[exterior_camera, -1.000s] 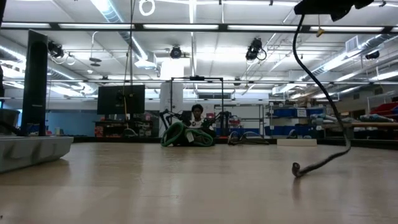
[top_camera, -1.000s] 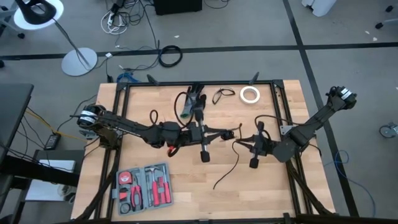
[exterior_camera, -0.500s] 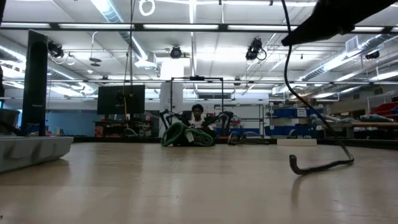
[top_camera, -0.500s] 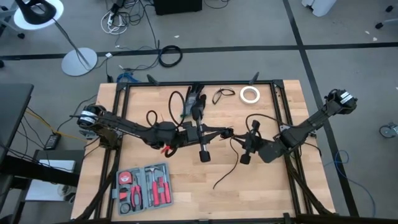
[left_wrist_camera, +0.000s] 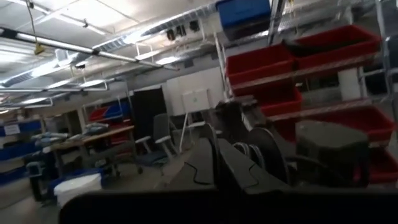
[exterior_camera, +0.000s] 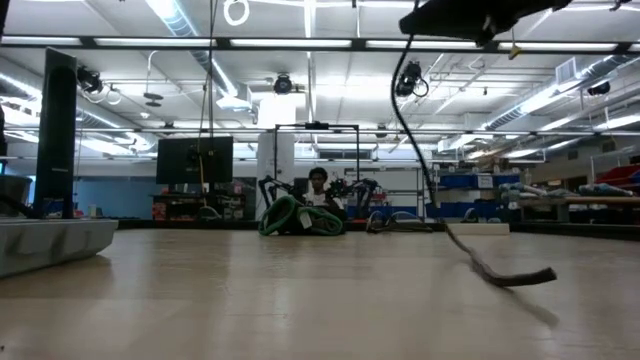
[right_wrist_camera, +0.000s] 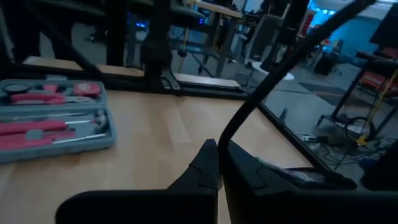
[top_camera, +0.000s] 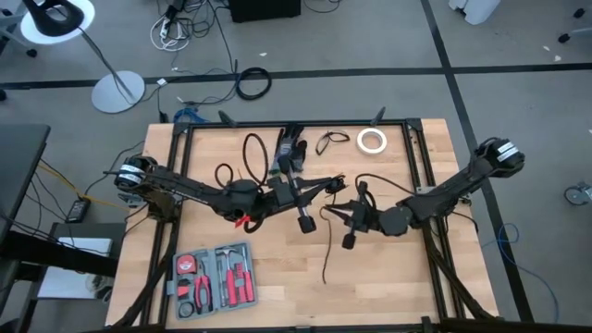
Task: Coil cords
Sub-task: Coil the black wire into a spool
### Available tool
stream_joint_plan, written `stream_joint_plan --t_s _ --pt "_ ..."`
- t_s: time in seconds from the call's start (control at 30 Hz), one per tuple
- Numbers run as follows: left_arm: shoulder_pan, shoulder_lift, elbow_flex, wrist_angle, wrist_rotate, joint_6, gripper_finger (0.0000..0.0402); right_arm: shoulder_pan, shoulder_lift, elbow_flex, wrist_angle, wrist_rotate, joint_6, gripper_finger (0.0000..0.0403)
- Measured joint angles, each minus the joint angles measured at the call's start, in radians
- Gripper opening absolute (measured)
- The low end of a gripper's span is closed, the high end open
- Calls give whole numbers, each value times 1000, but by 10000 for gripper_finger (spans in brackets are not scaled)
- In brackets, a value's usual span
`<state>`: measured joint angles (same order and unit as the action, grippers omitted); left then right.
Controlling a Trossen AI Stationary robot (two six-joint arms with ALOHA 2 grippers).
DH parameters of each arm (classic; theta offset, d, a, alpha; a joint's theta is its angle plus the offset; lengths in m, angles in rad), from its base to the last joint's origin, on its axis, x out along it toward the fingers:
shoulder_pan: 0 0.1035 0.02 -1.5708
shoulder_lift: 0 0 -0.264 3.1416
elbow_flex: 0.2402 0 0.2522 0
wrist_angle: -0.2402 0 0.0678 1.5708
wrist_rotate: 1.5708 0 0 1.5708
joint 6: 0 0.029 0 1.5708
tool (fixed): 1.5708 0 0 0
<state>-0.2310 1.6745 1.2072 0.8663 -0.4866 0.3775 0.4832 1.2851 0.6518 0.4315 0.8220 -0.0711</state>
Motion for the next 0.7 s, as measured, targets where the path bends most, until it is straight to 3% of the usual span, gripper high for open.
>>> stream_joint_plan --t_s 0.27,0.4,0.7 --pt "10 0 0 -137 -116 -1 0 -43 69 104 -69 -126 8 3" --pt "18 2 0 -196 -208 0 0 -40 112 192 -163 -130 -5 3" --pt "21 2 0 -232 -278 63 0 -12 147 249 -212 -130 -48 3"
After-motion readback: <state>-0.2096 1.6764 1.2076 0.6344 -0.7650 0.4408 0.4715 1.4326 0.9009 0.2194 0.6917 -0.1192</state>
